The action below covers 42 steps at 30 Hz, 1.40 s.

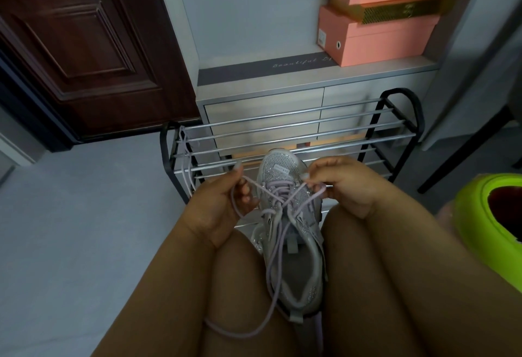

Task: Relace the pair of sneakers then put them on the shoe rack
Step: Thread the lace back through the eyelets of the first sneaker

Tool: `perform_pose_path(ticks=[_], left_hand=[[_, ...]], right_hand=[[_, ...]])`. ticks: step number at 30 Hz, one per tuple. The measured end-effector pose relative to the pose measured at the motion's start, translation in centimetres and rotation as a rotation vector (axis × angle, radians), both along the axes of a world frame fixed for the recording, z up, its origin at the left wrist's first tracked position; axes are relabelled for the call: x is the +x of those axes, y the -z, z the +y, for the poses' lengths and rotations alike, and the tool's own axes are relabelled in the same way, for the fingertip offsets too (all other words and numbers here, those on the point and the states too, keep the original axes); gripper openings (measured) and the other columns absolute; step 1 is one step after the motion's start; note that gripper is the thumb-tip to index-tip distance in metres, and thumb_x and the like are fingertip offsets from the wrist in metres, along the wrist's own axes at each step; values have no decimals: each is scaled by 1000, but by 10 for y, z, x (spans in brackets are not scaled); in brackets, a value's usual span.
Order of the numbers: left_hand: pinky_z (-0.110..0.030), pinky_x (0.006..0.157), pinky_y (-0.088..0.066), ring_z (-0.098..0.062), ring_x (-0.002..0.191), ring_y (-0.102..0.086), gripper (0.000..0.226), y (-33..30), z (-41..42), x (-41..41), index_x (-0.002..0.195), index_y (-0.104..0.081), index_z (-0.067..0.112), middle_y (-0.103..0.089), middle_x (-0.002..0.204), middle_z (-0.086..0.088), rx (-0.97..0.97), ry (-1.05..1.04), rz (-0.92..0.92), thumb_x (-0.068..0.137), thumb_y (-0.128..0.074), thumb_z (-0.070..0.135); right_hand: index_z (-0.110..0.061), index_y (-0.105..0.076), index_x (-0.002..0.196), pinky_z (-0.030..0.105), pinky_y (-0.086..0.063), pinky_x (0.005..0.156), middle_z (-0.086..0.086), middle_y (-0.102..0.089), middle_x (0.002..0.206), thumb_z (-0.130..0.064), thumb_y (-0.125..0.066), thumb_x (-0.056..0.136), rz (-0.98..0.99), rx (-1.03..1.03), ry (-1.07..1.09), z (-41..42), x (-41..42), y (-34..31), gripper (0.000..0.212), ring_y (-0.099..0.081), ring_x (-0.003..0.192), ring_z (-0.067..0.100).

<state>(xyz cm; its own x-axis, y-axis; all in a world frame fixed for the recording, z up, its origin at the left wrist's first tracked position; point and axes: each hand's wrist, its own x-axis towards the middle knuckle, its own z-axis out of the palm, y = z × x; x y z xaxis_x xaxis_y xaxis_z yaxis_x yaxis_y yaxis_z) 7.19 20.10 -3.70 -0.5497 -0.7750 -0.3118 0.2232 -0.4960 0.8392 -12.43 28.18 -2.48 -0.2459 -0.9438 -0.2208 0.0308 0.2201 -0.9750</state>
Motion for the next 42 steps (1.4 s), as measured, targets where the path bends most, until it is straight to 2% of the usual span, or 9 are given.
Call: perform_pose_path(ticks=[5,9,12,15,24,29,35,39,42], left_hand=[[-26,69,-47,-15,72,-55,15,-8,5,4,76,-59,17,-60,77,-4,-654,-160,-444,89,-61,25],[-13,61,-43,-9,65,-54,26,-26,22,11,67,-63,16,-59,70,5,-1011,105,-480,77,-64,41],[-22,60,-47,-13,63,-59,33,-20,32,14,70,-66,16,-65,70,3,-957,303,-524,69,-74,48],[-25,65,-51,-14,67,-63,19,-13,30,17,77,-69,15,-68,74,2,-937,297,-585,71,-79,30],[-38,61,-51,-27,64,-61,6,-8,26,21,74,-71,10,-68,69,-7,-871,167,-598,79,-70,11],[-26,56,-47,-13,58,-56,7,-8,28,21,73,-71,7,-66,65,-4,-843,167,-549,79,-70,6],[-27,57,-49,-16,58,-57,9,-5,25,23,70,-70,4,-68,66,-9,-820,92,-577,77,-69,0],[-32,58,-50,-23,60,-57,6,-4,26,21,70,-69,0,-67,68,-16,-800,99,-545,76,-69,-2],[-34,60,-51,-24,60,-58,6,-6,28,19,71,-69,-1,-67,68,-14,-811,115,-529,76,-68,-2]], right_hand=[[-11,-60,65,27,-38,60,6,-52,60,1,-61,80,180,-72,50,1,5,-3,20,-46,57,15],[-14,-64,69,28,-43,61,-1,-57,62,-11,-70,76,267,-353,-30,8,9,-18,10,-51,59,15],[-12,-68,77,17,-45,64,-4,-61,71,-18,-68,76,390,-415,-280,17,16,-28,7,-57,64,4],[-22,-71,79,13,-44,65,-10,-64,73,-18,-72,79,621,-311,-442,20,21,-27,4,-60,69,1],[-25,-73,70,26,-41,53,-2,-63,61,-46,-72,75,1015,-103,-375,16,39,-18,21,-53,54,10],[-20,-74,71,15,-39,53,-4,-60,67,-26,-74,78,825,-121,-368,13,44,-14,9,-55,61,5],[-21,-68,61,20,-41,65,-6,-52,69,-18,-72,66,47,-403,-575,31,4,-42,7,-48,67,10],[-24,-68,71,17,-40,65,-6,-58,70,-31,-67,71,405,-264,-494,29,-4,-42,7,-54,67,5],[-21,-66,82,28,-41,64,-3,-58,73,-40,-69,80,655,-153,-405,24,13,-30,19,-52,66,10]])
